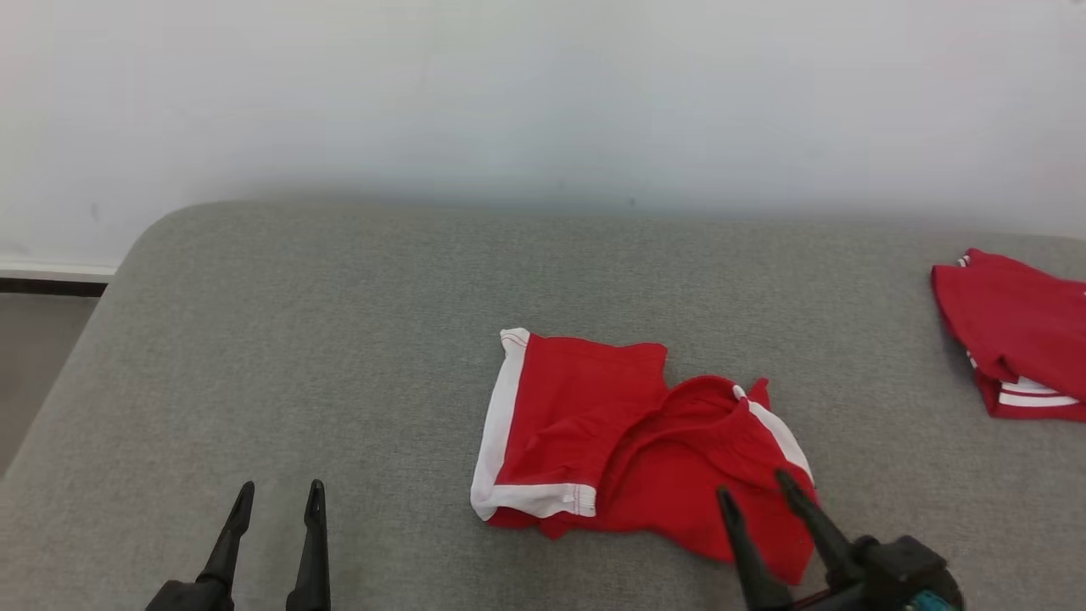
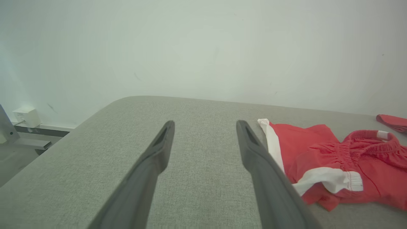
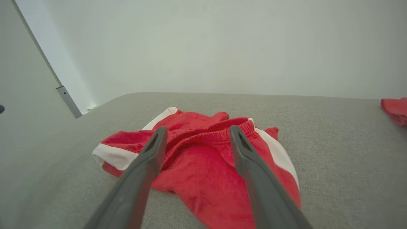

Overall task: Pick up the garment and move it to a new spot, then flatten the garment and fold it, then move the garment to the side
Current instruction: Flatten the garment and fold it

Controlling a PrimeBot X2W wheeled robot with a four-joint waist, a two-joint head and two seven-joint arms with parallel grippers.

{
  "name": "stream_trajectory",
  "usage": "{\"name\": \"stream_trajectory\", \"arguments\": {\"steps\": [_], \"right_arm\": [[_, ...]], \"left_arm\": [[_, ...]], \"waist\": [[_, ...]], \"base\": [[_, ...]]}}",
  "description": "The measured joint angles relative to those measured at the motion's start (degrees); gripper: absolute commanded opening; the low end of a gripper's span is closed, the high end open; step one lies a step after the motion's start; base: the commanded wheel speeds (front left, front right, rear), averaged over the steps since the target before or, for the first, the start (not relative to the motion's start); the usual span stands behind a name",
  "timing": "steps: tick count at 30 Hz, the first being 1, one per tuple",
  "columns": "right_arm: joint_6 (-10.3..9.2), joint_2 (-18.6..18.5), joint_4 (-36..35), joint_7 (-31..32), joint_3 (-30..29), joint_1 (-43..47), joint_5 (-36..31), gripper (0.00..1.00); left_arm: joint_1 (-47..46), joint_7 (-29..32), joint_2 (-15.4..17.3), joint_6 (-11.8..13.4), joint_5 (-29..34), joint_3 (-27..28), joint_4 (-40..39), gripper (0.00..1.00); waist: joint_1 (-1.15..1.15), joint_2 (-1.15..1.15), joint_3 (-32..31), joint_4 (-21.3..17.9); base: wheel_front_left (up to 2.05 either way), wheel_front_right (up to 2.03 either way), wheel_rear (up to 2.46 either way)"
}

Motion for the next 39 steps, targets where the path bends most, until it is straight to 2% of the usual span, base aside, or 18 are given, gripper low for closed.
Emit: {"name": "stream_trajectory", "arguments": {"steps": [3, 12, 26, 28, 34, 39], "right_arm": [[0.00, -0.4, 3.4, 0.8, 4.7, -3.2, 1.5, 1.00], [0.00, -0.7, 14.2, 1.8, 13.0, -10.5, 5.2, 1.00], [0.00, 0.3, 29.1, 0.6, 22.3, -20.9, 11.6, 1.00], [0.00, 0.9, 30.7, 0.4, 23.2, -21.9, 12.8, 0.00], [0.00, 0.2, 30.8, -0.5, 24.8, -23.7, 14.1, 0.00], [0.00, -3.0, 23.5, -0.6, 23.0, -21.0, 14.3, 0.00]], "left_arm": [[0.0, 0.0, 0.0, 0.0, 0.0, -0.5, 0.1, 1.00], [-0.5, 0.0, -0.3, 0.0, -0.4, -1.6, 0.7, 1.00], [-2.7, 0.0, -0.3, 0.0, -1.6, -2.4, 1.4, 1.00], [-2.9, 0.0, -0.3, 0.0, -1.6, -2.4, 1.5, 1.00], [-2.9, 0.0, -0.3, 0.0, -1.6, -1.3, 1.5, 1.00], [-2.2, 0.0, -0.5, 0.0, -1.6, -1.0, 1.5, 1.00]], "waist": [[0.00, 0.00, 0.1, 1.4], [0.00, 0.00, 1.1, 5.6], [0.00, 0.00, 4.7, 10.8], [0.00, 0.00, 5.0, 11.1], [0.00, 0.00, 5.1, 10.3], [0.00, 0.00, 4.5, 8.1]], "base": [[0.00, 0.00, 0.00], [0.00, 0.00, 0.00], [0.00, 0.00, 0.00], [0.00, 0.00, 0.00], [0.00, 0.00, 0.00], [0.00, 0.00, 0.00]]}}
